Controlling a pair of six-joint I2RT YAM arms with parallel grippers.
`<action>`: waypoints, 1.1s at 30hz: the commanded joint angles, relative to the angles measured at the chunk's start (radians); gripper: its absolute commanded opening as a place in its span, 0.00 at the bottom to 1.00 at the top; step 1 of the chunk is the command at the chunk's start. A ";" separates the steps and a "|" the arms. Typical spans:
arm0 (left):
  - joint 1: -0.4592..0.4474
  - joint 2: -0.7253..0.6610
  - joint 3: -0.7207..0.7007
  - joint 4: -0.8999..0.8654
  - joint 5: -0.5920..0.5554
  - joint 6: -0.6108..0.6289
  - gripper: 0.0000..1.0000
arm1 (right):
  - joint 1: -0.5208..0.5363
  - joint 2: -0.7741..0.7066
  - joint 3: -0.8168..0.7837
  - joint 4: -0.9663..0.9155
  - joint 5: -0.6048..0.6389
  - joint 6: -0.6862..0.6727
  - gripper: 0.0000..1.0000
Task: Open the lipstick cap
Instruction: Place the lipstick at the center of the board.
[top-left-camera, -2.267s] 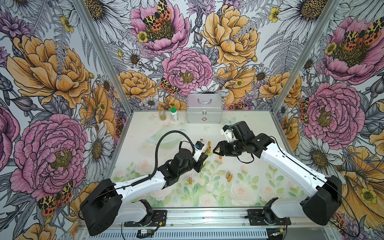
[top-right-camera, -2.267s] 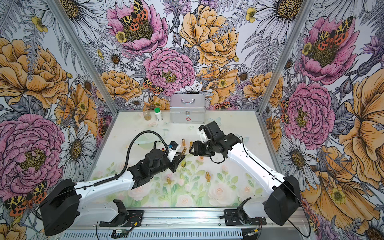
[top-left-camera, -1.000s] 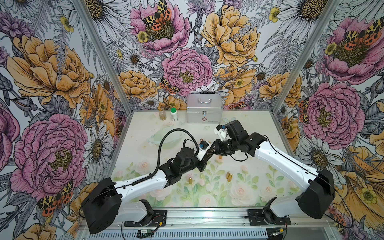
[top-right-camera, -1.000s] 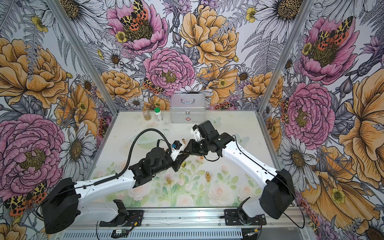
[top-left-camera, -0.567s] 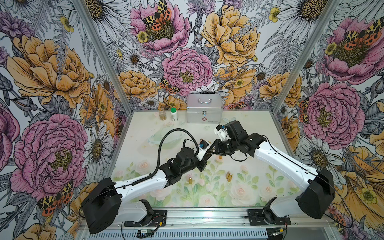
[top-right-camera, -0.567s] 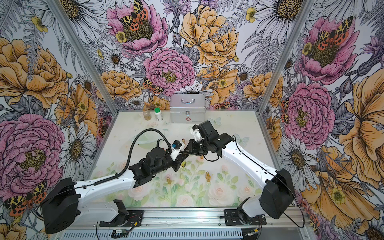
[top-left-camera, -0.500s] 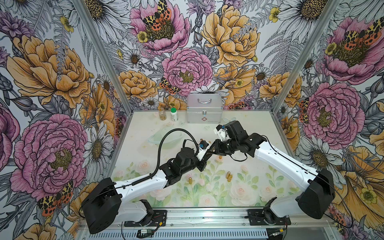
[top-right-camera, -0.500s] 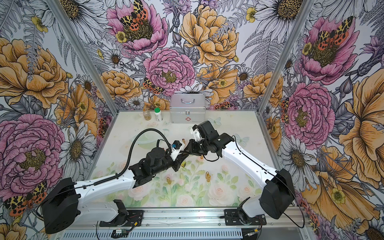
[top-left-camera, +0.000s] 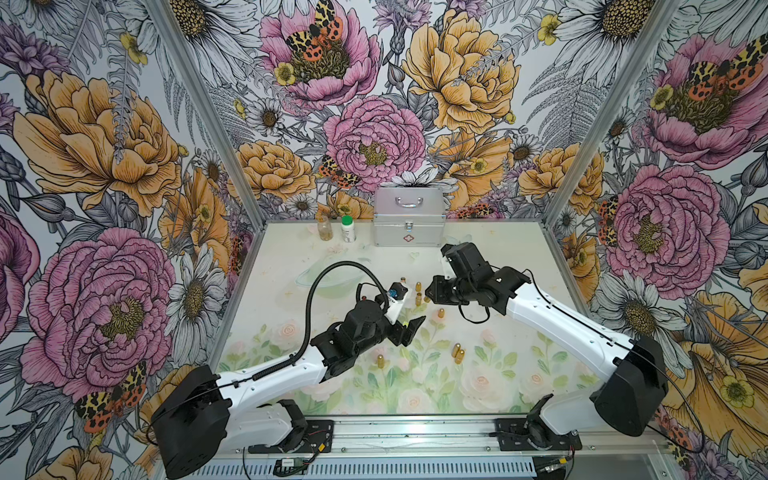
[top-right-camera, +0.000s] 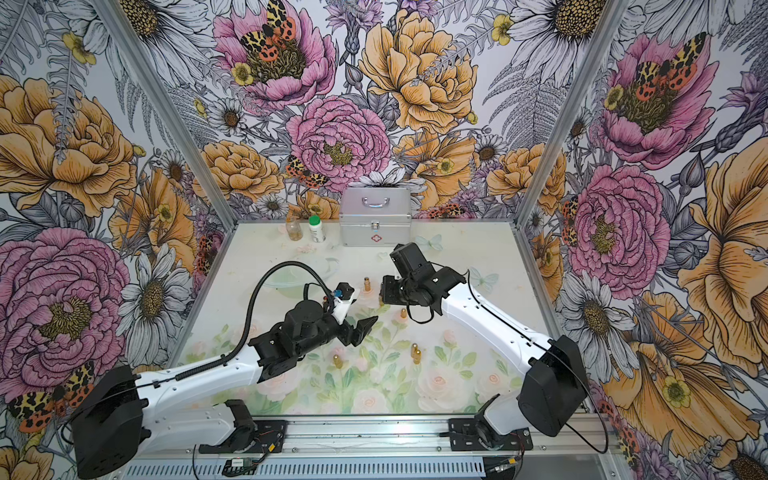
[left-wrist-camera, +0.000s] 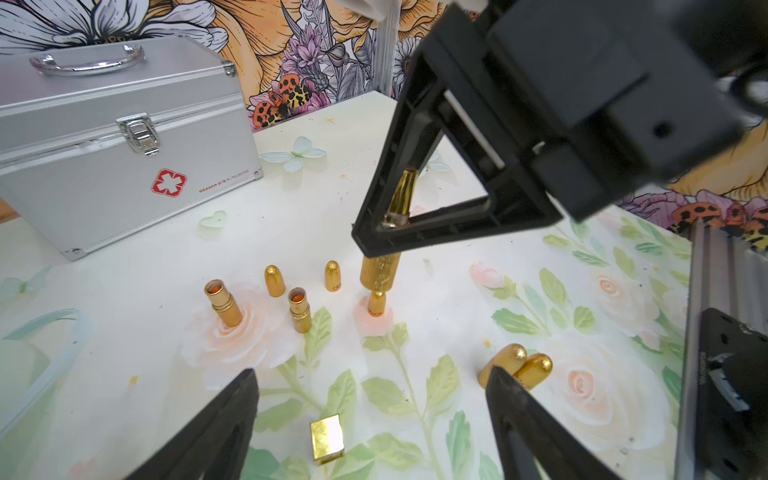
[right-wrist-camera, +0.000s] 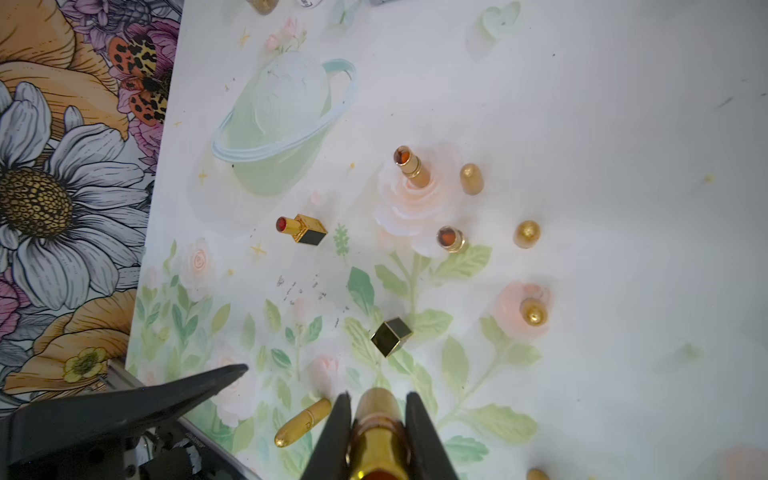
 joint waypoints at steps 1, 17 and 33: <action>0.020 -0.074 -0.034 -0.088 -0.067 -0.087 0.99 | 0.033 0.044 -0.028 0.073 0.176 -0.049 0.18; 0.095 -0.149 -0.039 -0.267 -0.112 -0.254 0.99 | 0.104 0.231 -0.186 0.369 0.343 -0.044 0.16; 0.100 -0.145 -0.038 -0.263 -0.111 -0.256 0.99 | 0.128 0.349 -0.203 0.429 0.439 -0.063 0.15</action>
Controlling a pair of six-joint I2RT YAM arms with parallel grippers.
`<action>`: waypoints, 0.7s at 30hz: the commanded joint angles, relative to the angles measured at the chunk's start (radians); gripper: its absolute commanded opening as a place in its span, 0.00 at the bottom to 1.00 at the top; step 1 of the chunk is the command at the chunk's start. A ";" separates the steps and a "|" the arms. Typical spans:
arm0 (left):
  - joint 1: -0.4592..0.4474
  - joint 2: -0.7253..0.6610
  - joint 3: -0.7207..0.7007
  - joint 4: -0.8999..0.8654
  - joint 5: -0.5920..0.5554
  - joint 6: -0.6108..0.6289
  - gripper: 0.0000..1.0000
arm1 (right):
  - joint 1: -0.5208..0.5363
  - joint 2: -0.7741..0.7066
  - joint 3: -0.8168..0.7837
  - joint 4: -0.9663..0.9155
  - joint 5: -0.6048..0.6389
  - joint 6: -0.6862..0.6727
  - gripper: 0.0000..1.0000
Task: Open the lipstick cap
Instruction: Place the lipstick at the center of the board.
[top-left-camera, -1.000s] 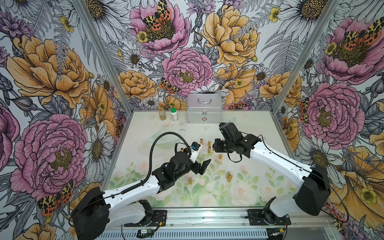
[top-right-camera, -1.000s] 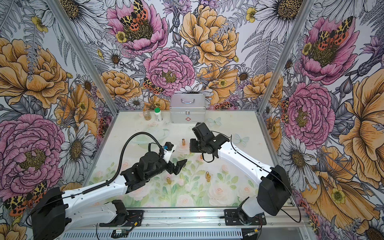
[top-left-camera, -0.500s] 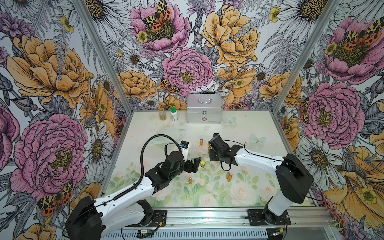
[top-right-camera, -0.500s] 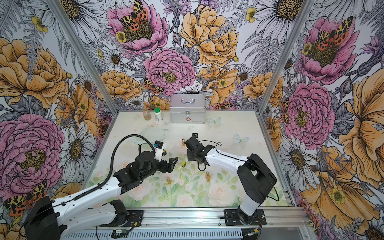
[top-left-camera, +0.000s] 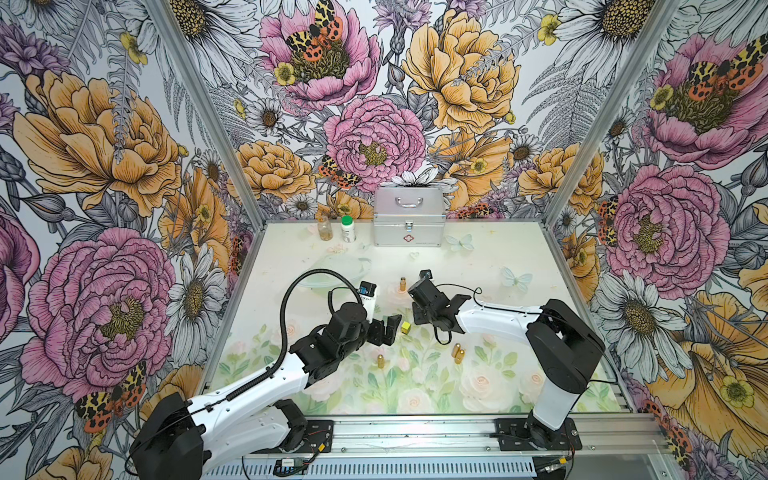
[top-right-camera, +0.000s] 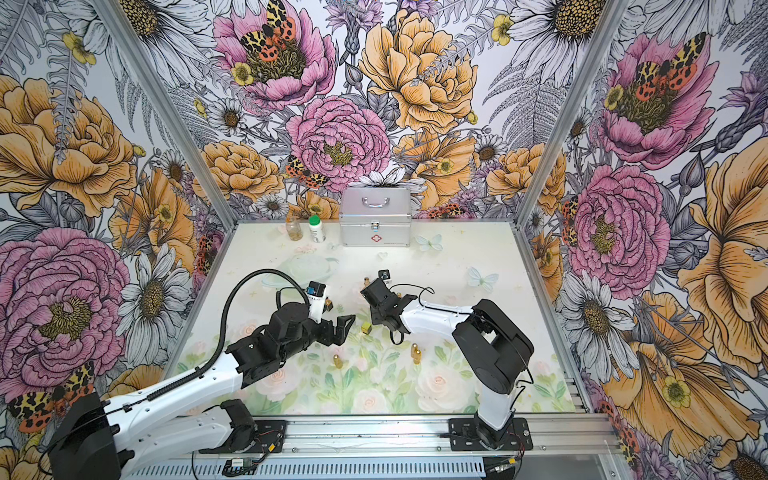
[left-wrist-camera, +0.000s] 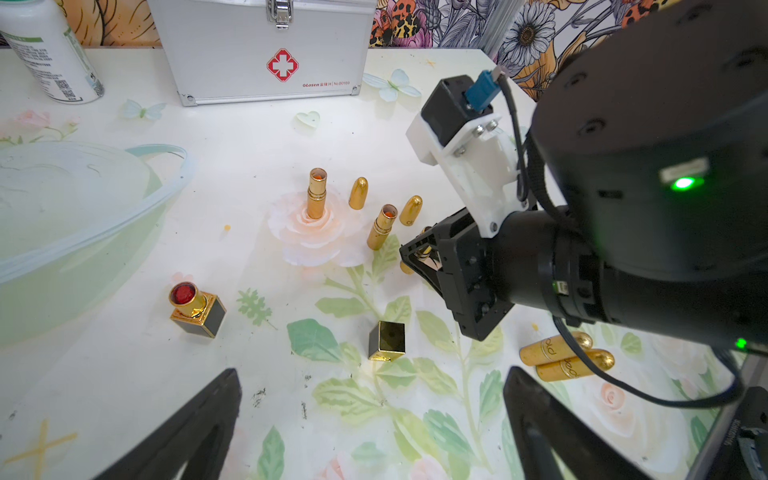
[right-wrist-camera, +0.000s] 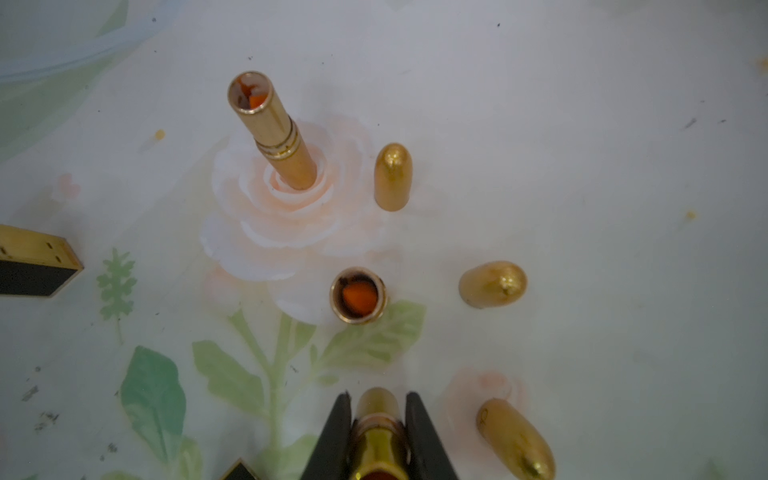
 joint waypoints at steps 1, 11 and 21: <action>0.009 -0.018 -0.009 -0.003 -0.019 -0.007 0.99 | 0.006 0.031 -0.009 0.029 0.040 -0.009 0.15; 0.011 -0.015 -0.010 -0.003 -0.019 -0.007 0.99 | 0.007 0.066 -0.001 0.031 0.028 -0.016 0.17; 0.012 -0.030 -0.019 -0.009 -0.021 -0.009 0.99 | 0.035 0.040 0.002 0.029 0.030 -0.023 0.27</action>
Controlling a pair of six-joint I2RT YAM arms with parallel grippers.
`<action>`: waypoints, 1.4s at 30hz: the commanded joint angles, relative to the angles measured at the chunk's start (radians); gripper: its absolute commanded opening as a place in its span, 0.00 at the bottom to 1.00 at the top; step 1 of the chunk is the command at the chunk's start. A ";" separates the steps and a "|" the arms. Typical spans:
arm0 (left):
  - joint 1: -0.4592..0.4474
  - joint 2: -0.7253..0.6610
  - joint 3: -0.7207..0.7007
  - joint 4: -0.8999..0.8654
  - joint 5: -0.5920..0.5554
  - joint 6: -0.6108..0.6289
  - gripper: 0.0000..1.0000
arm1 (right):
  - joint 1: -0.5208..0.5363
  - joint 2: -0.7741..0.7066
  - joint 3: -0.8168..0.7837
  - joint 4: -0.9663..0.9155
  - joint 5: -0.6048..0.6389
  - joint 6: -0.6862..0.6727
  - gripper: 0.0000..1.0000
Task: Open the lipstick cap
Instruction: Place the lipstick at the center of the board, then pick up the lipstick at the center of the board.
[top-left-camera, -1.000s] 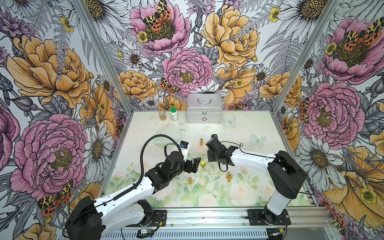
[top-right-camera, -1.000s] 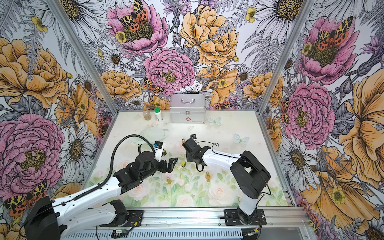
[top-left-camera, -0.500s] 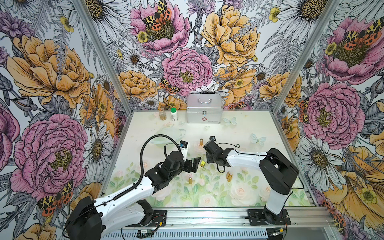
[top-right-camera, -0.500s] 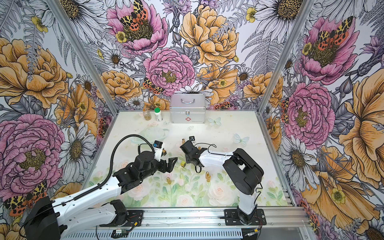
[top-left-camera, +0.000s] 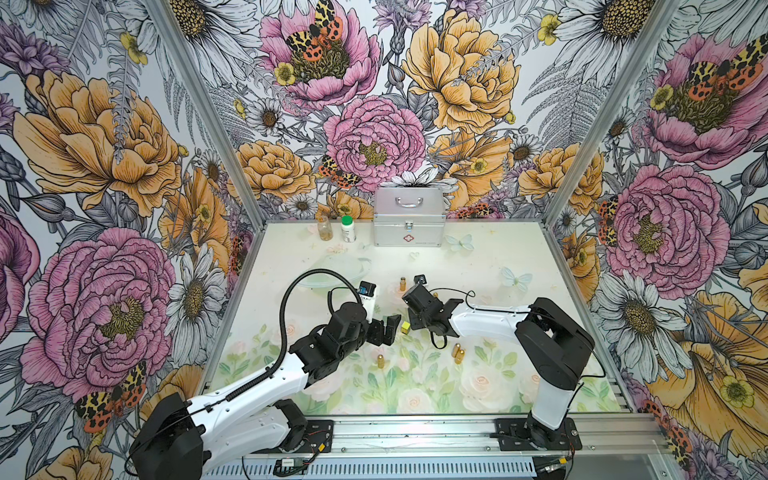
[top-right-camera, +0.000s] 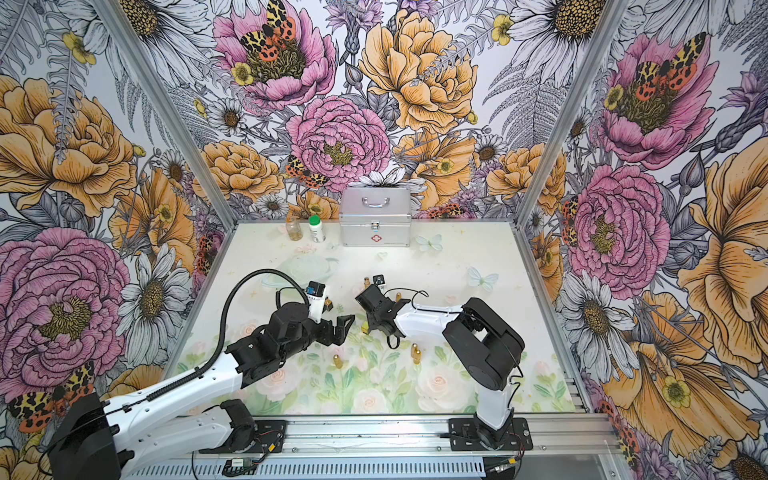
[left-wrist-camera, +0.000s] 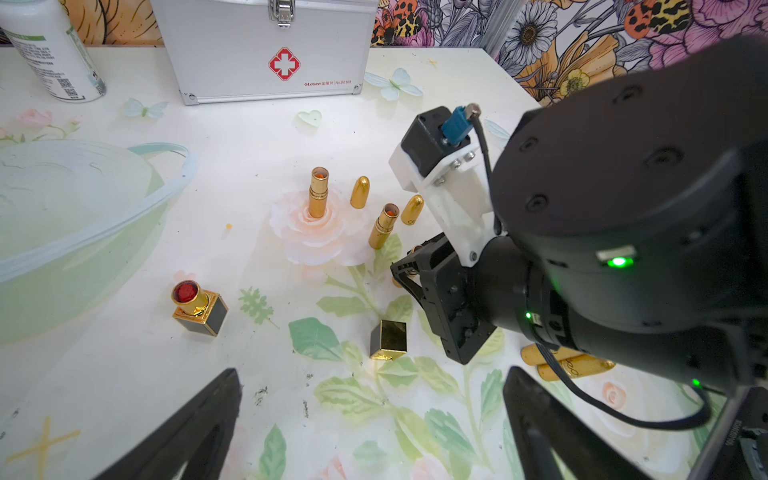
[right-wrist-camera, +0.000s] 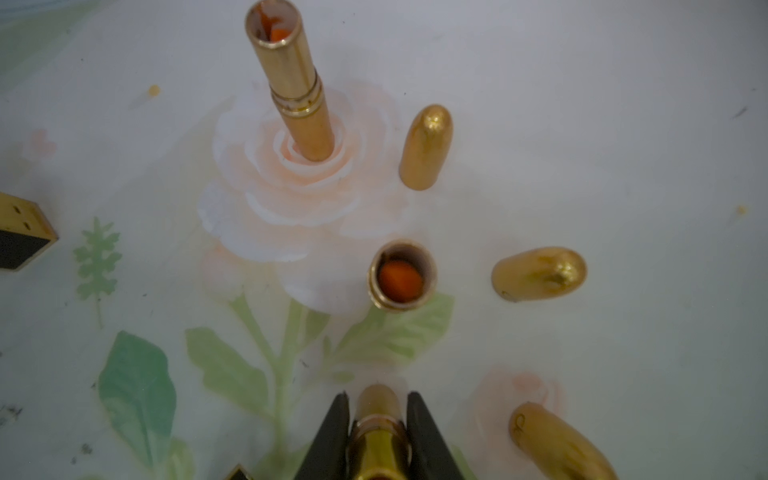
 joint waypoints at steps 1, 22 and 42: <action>0.010 -0.025 -0.019 -0.002 -0.020 -0.008 0.99 | 0.001 -0.008 0.003 0.007 0.017 -0.009 0.28; -0.003 -0.083 -0.014 -0.028 -0.013 0.042 0.99 | -0.017 -0.264 0.151 -0.393 -0.068 -0.035 0.41; -0.262 -0.061 -0.008 -0.067 -0.105 0.081 0.99 | -0.083 -0.350 0.101 -0.799 -0.322 -0.065 0.43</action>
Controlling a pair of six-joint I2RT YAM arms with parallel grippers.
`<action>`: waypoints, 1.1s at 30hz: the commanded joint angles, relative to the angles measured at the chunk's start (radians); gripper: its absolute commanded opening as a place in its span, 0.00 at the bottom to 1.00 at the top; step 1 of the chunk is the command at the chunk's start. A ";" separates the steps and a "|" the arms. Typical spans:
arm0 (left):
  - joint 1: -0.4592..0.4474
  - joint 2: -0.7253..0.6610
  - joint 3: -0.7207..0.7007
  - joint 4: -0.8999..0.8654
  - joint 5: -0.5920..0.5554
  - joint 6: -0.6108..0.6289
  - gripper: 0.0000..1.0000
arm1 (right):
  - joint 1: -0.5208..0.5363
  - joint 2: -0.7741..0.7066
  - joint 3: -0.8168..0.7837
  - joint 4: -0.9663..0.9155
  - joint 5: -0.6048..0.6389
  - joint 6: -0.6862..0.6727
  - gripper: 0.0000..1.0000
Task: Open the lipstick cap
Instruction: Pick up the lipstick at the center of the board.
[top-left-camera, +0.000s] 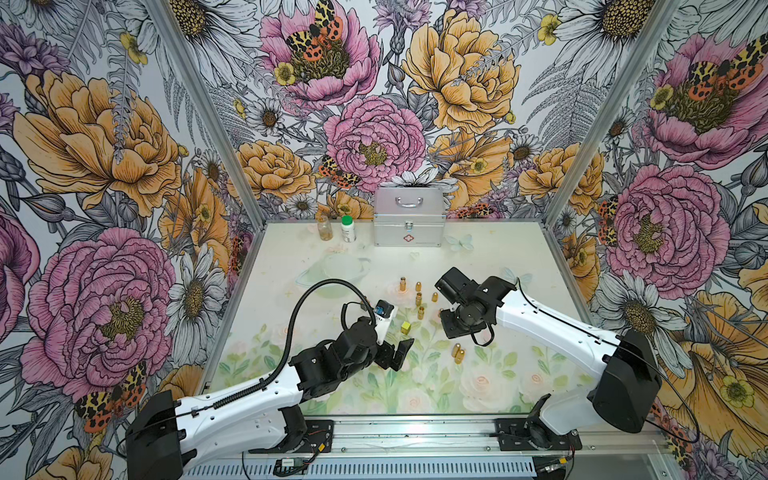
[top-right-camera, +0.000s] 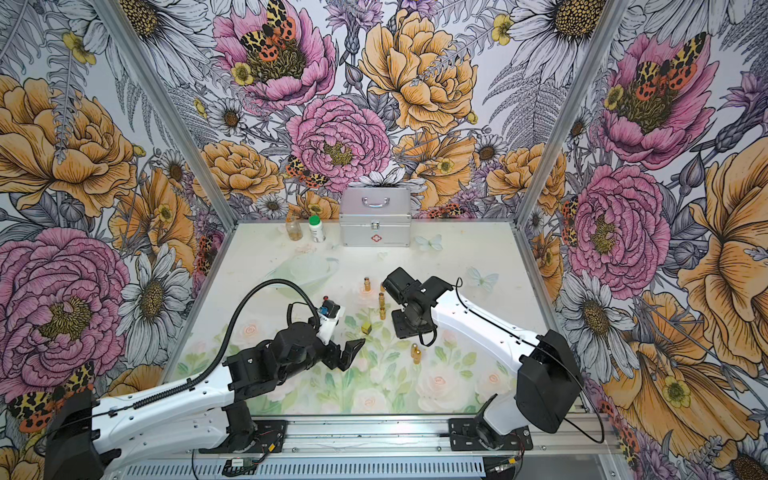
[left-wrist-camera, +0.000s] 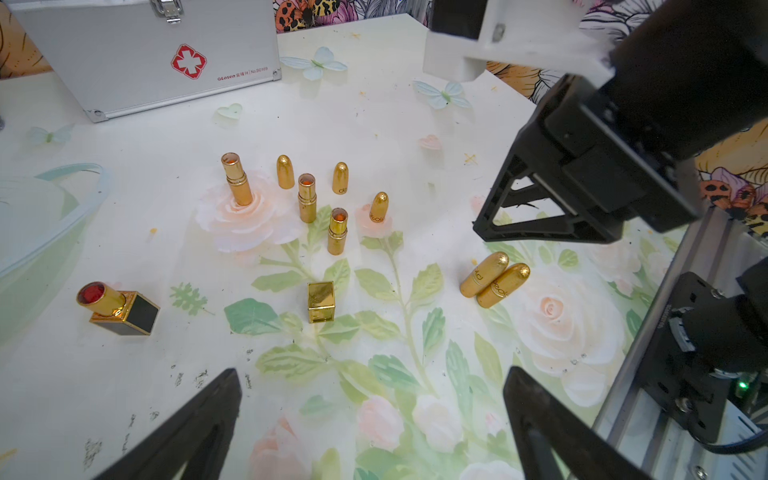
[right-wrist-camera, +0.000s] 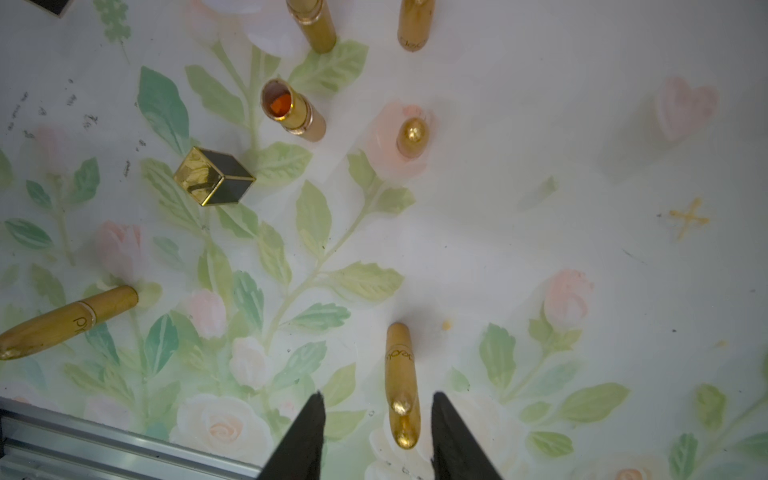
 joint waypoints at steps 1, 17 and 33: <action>-0.023 0.005 0.002 -0.002 -0.029 0.027 0.99 | 0.005 0.011 -0.021 -0.009 -0.013 -0.022 0.43; -0.038 0.042 0.010 0.004 -0.028 0.027 0.99 | 0.005 0.081 -0.069 0.037 -0.003 -0.047 0.38; -0.039 0.053 0.015 0.000 -0.029 0.033 0.99 | 0.011 0.098 -0.109 0.071 -0.013 -0.041 0.32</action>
